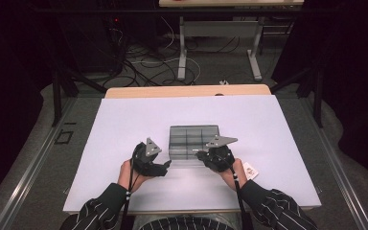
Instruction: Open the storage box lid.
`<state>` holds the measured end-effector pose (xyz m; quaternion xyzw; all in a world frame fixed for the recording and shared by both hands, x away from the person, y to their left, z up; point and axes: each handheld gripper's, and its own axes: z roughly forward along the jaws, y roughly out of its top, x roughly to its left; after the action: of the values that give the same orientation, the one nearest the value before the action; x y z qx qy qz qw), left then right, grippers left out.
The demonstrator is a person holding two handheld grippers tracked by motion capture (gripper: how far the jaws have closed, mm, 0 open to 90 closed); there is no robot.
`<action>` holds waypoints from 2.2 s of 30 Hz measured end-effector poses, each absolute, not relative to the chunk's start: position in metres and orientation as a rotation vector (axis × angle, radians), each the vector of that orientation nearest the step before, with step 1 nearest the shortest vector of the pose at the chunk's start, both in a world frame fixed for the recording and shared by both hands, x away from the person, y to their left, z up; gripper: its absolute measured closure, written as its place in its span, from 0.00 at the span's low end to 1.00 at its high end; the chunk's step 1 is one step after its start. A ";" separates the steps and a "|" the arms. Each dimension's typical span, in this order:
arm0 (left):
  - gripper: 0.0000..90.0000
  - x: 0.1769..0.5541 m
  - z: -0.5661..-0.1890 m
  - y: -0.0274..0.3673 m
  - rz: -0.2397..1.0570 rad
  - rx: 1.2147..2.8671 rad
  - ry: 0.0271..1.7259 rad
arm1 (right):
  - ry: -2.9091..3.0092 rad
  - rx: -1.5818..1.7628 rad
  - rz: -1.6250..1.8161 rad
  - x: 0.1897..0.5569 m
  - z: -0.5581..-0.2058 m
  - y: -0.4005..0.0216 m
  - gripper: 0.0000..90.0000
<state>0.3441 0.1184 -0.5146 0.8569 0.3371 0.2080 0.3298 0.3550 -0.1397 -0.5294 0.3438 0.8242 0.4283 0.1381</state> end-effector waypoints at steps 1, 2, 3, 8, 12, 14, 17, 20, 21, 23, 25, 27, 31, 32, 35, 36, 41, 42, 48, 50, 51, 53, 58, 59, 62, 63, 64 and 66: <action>0.31 0.346 -0.514 0.114 0.547 2.244 0.882 | 2.386 1.000 1.238 0.355 -0.529 -0.140 0.94; 0.36 0.348 -0.514 0.113 0.555 2.248 0.875 | 2.360 0.998 1.266 0.355 -0.529 -0.140 0.94; 0.39 0.349 -0.514 0.109 0.550 2.246 0.876 | 2.367 0.993 1.264 0.355 -0.528 -0.140 0.94; 0.51 0.353 -0.513 0.101 0.562 2.225 0.895 | 2.362 0.989 1.273 0.356 -0.527 -0.141 0.94; 0.58 0.354 -0.512 0.100 0.585 2.204 0.887 | 2.365 0.987 1.272 0.356 -0.527 -0.141 0.94; 0.61 0.354 -0.513 0.101 0.578 2.203 0.885 | 2.373 0.983 1.269 0.356 -0.526 -0.142 0.94; 0.64 0.355 -0.516 0.102 0.578 2.191 0.879 | 2.369 0.991 1.277 0.356 -0.525 -0.142 0.94; 0.67 0.355 -0.518 0.103 0.580 2.173 0.867 | 2.376 0.992 1.272 0.357 -0.525 -0.142 0.94; 0.67 0.355 -0.518 0.103 0.581 2.167 0.869 | 2.376 0.990 1.270 0.357 -0.525 -0.143 0.94; 0.67 0.355 -0.518 0.102 0.579 2.147 0.876 | 2.375 0.982 1.271 0.357 -0.524 -0.144 0.93; 0.67 0.354 -0.517 0.102 0.595 2.143 0.868 | 2.386 0.986 1.260 0.355 -0.522 -0.147 0.92; 0.68 0.355 -0.516 0.104 0.594 2.139 0.860 | 2.387 1.000 1.257 0.354 -0.520 -0.151 0.91; 0.70 0.356 -0.515 0.106 0.595 2.128 0.847 | 2.391 1.027 1.229 0.351 -0.514 -0.165 0.84; 0.70 0.355 -0.515 0.106 0.585 2.120 0.858 | 2.387 1.035 1.231 0.350 -0.514 -0.170 0.83; 0.71 0.356 -0.515 0.106 0.598 2.110 0.854 | 2.402 1.065 1.200 0.350 -0.512 -0.186 0.78; 0.71 0.356 -0.515 0.106 0.598 2.098 0.853 | 2.393 1.074 1.196 0.350 -0.513 -0.189 0.77; 0.72 0.356 -0.512 0.108 0.591 2.104 0.844 | 2.353 1.116 1.170 0.354 -0.510 -0.201 0.73; 0.72 0.356 -0.512 0.108 0.584 2.108 0.841 | 2.345 1.116 1.151 0.355 -0.510 -0.202 0.73; 0.72 0.357 -0.511 0.109 0.589 2.096 0.828 | 2.282 1.100 1.124 0.364 -0.511 -0.204 0.71; 0.72 0.357 -0.511 0.109 0.584 2.100 0.828 | 2.260 1.089 1.130 0.366 -0.511 -0.204 0.71; 0.71 0.357 -0.511 0.109 0.582 2.099 0.826 | 2.262 1.093 1.132 0.366 -0.510 -0.204 0.71; 0.67 0.358 -0.512 0.109 0.584 2.107 0.821 | 2.248 1.080 1.142 0.367 -0.509 -0.203 0.72; 0.50 0.364 -0.510 0.107 0.593 2.124 0.799 | 2.242 1.071 1.127 0.366 -0.508 -0.201 0.72; 0.50 0.365 -0.510 0.107 0.597 2.130 0.786 | 2.240 1.062 1.128 0.367 -0.508 -0.201 0.72; 0.50 0.367 -0.512 0.106 0.599 2.143 0.769 | 2.230 1.062 1.133 0.367 -0.506 -0.201 0.73; 0.52 0.367 -0.512 0.105 0.597 2.144 0.764 | 2.240 1.062 1.134 0.366 -0.505 -0.201 0.73; 0.53 0.367 -0.512 0.105 0.597 2.141 0.763 | 2.238 1.054 1.129 0.367 -0.505 -0.201 0.73; 0.57 0.368 -0.512 0.106 0.590 2.131 0.774 | 2.230 1.054 1.139 0.368 -0.505 -0.200 0.73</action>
<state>0.3679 0.1057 -0.5118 0.8380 0.3044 0.2320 0.3889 0.3676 -0.2001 -0.5048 0.3793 0.8023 0.4097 0.2110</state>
